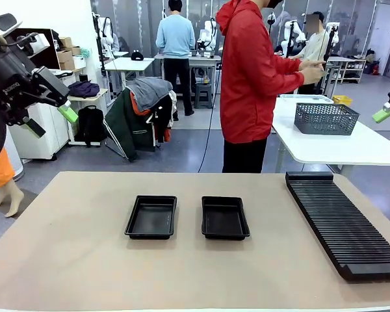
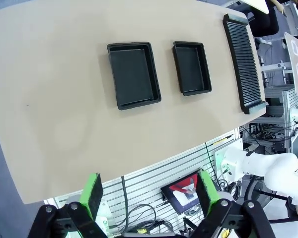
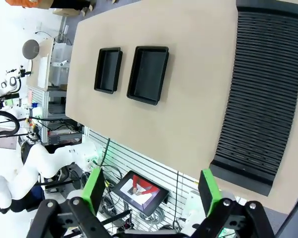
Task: Inspect and transfer BCBs to ESD trays.
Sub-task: Pick up the Blank PCB from the PCB Rack and place it in the left ESD tray.
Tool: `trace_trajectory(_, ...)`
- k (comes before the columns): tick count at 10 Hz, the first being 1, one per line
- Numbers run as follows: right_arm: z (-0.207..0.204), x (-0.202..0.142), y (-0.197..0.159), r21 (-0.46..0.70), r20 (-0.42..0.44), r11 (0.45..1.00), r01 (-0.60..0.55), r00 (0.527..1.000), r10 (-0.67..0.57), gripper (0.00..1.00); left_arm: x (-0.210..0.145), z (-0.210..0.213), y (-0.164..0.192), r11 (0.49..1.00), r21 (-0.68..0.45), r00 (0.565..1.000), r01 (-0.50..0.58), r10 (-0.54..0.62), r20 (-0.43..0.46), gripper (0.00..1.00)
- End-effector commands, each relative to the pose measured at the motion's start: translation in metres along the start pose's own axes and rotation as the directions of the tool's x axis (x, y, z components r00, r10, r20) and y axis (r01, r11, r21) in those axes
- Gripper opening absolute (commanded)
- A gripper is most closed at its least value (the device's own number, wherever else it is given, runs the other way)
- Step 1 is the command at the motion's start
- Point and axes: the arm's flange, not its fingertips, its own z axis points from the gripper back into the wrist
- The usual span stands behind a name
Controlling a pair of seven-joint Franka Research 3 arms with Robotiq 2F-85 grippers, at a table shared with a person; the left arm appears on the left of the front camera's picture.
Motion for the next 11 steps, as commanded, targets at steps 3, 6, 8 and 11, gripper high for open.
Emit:
trace_trajectory(3,0.035,0.001,0.003,-0.012,0.058,1.0,0.003,0.998,-0.002,1.0,0.002,0.014,-0.009,0.999,0.027,1.0,-0.025,0.026,-0.005,1.0)
trace_trajectory(6,0.049,0.002,0.01,-0.046,0.076,0.999,0.0,0.997,0.004,1.0,0.004,0.028,-0.016,0.998,0.065,0.999,-0.024,0.022,0.042,1.0)
trace_trajectory(8,0.054,0.003,0.011,-0.067,0.082,0.998,0.012,0.997,-0.006,1.0,0.004,0.036,-0.021,0.995,0.097,0.999,-0.028,0.024,0.048,1.0)
trace_trajectory(11,0.064,0.001,0.013,-0.09,0.094,0.996,0.025,0.995,-0.017,1.0,0.004,0.045,-0.024,0.99,0.137,0.998,-0.046,0.039,0.053,1.0)
